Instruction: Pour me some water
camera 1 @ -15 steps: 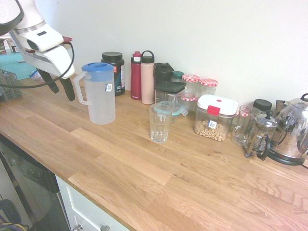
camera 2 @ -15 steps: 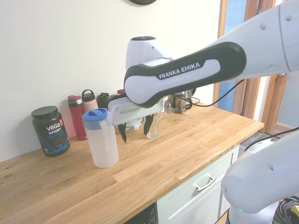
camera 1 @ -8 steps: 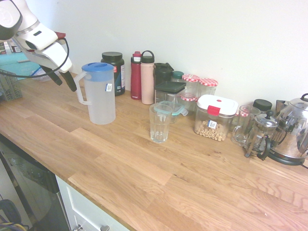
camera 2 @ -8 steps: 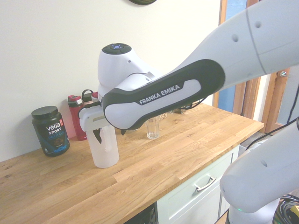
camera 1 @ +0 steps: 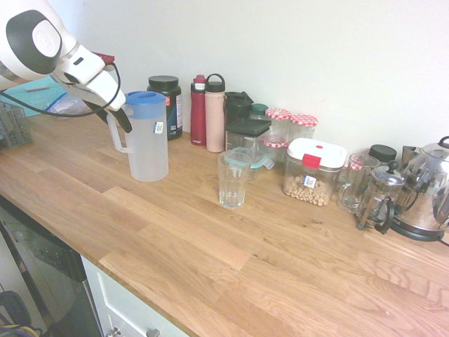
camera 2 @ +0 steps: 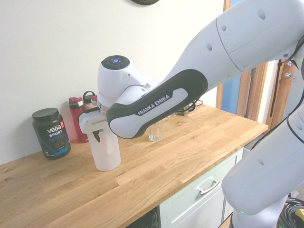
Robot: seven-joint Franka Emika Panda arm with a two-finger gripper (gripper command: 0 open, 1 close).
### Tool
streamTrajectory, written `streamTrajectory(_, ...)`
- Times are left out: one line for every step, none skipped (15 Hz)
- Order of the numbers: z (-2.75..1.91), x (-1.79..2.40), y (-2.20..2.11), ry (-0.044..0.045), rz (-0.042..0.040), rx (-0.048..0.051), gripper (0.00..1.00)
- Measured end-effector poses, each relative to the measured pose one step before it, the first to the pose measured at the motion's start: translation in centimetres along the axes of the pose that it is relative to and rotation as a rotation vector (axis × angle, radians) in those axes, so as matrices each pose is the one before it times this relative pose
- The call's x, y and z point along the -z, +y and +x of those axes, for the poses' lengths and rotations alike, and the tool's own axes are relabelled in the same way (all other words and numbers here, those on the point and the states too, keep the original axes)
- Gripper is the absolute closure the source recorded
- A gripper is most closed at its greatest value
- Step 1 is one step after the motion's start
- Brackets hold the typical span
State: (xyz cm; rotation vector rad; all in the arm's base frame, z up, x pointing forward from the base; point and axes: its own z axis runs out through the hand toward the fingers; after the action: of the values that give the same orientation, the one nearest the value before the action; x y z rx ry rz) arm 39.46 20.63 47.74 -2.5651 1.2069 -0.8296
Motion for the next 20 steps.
streamTrajectory(0.063,-0.134,-0.190,0.00552,0.00379,0.00049,1.00)
streamTrajectory(-0.019,-0.261,-0.147,0.00172,0.00379,0.00069,1.00)
streamTrajectory(-0.062,-0.340,-0.151,0.00035,0.00062,0.00261,1.00)
streamTrajectory(-0.032,-0.331,-0.128,0.00001,-0.00176,0.00240,1.00)
streamTrajectory(-0.010,-0.256,-0.105,0.00053,-0.00158,0.00218,1.00)
streamTrajectory(0.024,-0.079,-0.195,0.00297,0.00057,0.00320,1.00)
streamTrajectory(0.041,0.001,-0.193,0.00207,0.00181,-0.00021,1.00)
streamTrajectory(0.054,0.000,-0.116,0.00158,0.00055,0.00084,1.00)
streamTrajectory(0.047,-0.026,-0.044,0.00036,-0.00012,0.00018,1.00)
streamTrajectory(0.008,-0.043,0.002,-0.00052,-0.00071,-0.00165,1.00)
streamTrajectory(0.001,-0.056,0.012,-0.00092,-0.00153,-0.00161,1.00)
streamTrajectory(0.042,-0.038,0.017,-0.00042,-0.00167,-0.00157,1.00)
streamTrajectory(0.085,-0.058,0.038,-0.00046,-0.00155,-0.00226,1.00)
streamTrajectory(0.111,-0.044,0.045,-0.00008,-0.00178,-0.00291,1.00)
streamTrajectory(0.168,-0.042,0.065,0.00025,-0.00269,-0.00370,1.00)
streamTrajectory(0.149,-0.038,0.062,0.00018,-0.00249,-0.00325,1.00)
streamTrajectory(0.172,-0.014,0.058,-0.00114,-0.00148,-0.00474,1.00)
streamTrajectory(0.222,0.070,0.063,-0.00388,-0.00033,-0.00628,1.00)
streamTrajectory(0.177,0.265,0.055,-0.00742,0.00033,-0.00627,1.00)
streamTrajectory(0.178,0.775,0.024,-0.00648,0.00578,0.00039,1.00)
